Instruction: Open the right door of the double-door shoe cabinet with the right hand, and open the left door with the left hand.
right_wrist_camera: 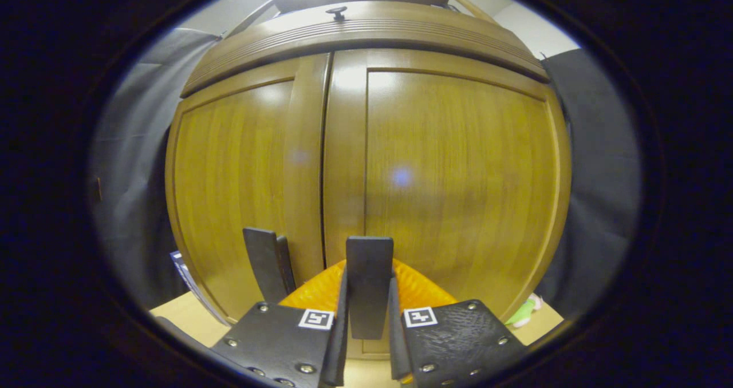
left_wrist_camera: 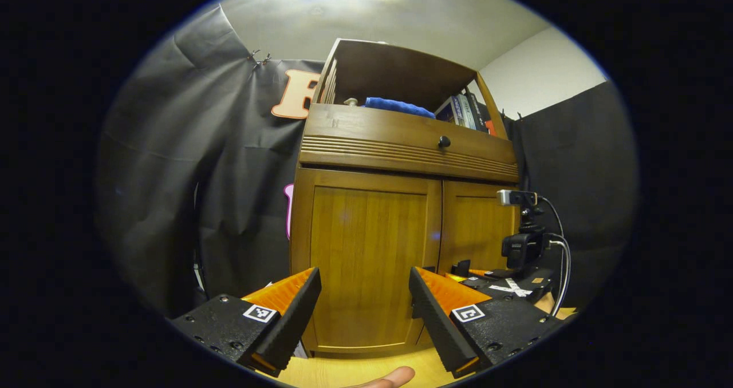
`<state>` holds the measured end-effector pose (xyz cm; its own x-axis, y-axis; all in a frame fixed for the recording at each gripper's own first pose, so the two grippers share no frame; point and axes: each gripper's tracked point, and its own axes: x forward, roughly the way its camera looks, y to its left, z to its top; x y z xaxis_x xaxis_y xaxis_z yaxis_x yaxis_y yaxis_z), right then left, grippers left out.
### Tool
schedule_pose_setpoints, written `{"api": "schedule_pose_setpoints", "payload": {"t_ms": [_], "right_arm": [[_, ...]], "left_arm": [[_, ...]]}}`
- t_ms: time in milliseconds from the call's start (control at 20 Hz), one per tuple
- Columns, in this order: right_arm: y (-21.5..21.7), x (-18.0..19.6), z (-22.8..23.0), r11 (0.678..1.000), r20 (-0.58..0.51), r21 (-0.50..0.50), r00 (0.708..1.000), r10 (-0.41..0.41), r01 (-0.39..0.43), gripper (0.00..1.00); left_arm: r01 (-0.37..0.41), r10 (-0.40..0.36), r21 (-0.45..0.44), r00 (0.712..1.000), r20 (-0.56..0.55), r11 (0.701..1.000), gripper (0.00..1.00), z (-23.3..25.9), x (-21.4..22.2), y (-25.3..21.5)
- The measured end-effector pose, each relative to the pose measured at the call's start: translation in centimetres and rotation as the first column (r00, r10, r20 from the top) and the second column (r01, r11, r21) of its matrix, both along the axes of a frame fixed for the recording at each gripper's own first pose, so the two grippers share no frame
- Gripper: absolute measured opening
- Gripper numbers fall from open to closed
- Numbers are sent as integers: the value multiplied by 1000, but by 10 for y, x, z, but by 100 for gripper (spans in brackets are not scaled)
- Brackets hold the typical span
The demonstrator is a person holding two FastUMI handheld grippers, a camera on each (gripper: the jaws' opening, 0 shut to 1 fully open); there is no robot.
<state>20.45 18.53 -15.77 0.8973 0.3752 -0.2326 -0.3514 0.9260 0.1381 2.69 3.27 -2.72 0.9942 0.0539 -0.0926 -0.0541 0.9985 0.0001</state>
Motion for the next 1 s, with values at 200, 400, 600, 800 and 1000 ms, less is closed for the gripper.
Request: {"api": "schedule_pose_setpoints", "payload": {"t_ms": [200,400,600,800,1000], "right_arm": [[-4,-7,2,1000,-7,7,1000,5,-5,30],[-11,-24,-3,999,-34,16,999,39,-39,33],[-15,-35,-7,997,-50,32,996,76,-75,30],[-17,-36,-4,996,-56,35,995,83,-81,21],[-25,-47,3,992,-62,69,992,106,-101,21]], "left_arm": [[-5,5,9,1000,5,1000,95,2,-2,0],[-4,4,12,1000,9,1000,92,2,-3,-2],[-1,1,23,1000,4,1000,92,-1,-1,-4],[2,-2,24,1000,-11,1000,92,-6,2,-5],[-6,6,23,1000,-7,1000,92,-5,3,-1]]}}
